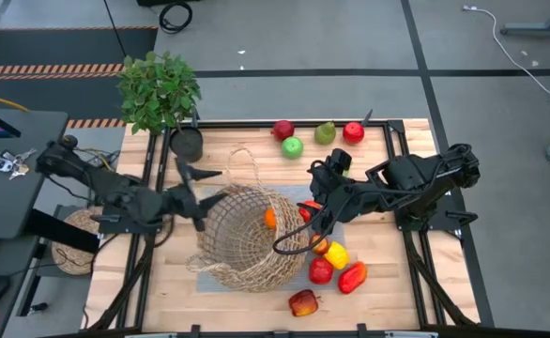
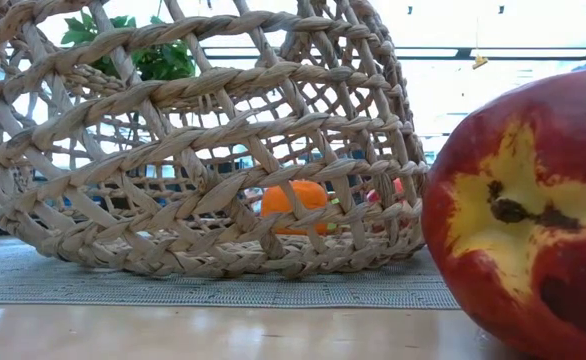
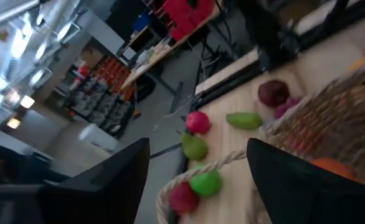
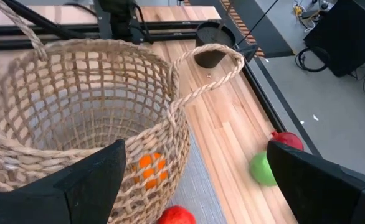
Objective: Build produce basket
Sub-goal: Put the pear into the brown basket
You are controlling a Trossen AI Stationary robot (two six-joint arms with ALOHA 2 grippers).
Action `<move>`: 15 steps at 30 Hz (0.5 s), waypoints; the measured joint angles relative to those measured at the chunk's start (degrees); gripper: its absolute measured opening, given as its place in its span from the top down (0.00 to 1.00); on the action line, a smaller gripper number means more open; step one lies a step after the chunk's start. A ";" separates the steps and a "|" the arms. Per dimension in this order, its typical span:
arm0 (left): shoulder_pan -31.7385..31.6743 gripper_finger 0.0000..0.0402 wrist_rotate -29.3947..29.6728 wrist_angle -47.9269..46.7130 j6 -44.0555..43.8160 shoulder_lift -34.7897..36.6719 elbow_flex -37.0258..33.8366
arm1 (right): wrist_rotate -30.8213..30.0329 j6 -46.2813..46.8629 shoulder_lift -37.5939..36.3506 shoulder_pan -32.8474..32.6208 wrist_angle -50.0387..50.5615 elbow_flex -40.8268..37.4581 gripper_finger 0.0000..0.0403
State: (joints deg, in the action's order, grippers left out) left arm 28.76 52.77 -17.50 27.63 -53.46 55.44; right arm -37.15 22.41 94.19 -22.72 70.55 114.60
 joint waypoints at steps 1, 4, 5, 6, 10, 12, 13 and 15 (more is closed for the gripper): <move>0.56 0.34 -0.02 -1.67 -2.43 1.26 0.00 | -0.11 0.00 0.00 0.00 0.12 -0.61 0.03; 1.85 0.38 -0.01 -4.52 -9.30 5.14 -1.13 | -1.09 -0.07 0.04 0.04 0.14 -2.94 0.03; 2.30 0.39 0.03 -4.59 -10.80 6.63 -2.41 | -1.60 -0.18 0.04 0.17 0.19 -3.78 0.03; 2.84 0.40 0.06 -4.25 -12.20 8.08 -3.93 | -2.25 -0.33 0.04 0.33 0.19 -4.66 0.03; 5.19 0.45 -0.04 -1.28 -17.57 14.26 -10.97 | -3.80 -0.51 -0.55 1.37 0.25 -8.54 0.03; 6.59 0.46 -0.08 1.20 -19.41 17.11 -14.23 | -3.77 -0.30 -1.49 2.20 0.19 -10.69 0.03; 7.28 0.47 -0.04 2.57 -19.72 18.63 -15.57 | -3.80 0.00 -2.19 2.68 0.18 -11.98 0.03; 8.50 0.48 0.00 6.16 -19.75 21.30 -17.98 | -3.77 0.83 -3.68 3.69 0.09 -14.70 0.03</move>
State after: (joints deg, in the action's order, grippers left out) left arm 37.26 52.77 -11.34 7.87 -32.16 37.46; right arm -40.93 23.24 90.51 -19.03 70.63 99.90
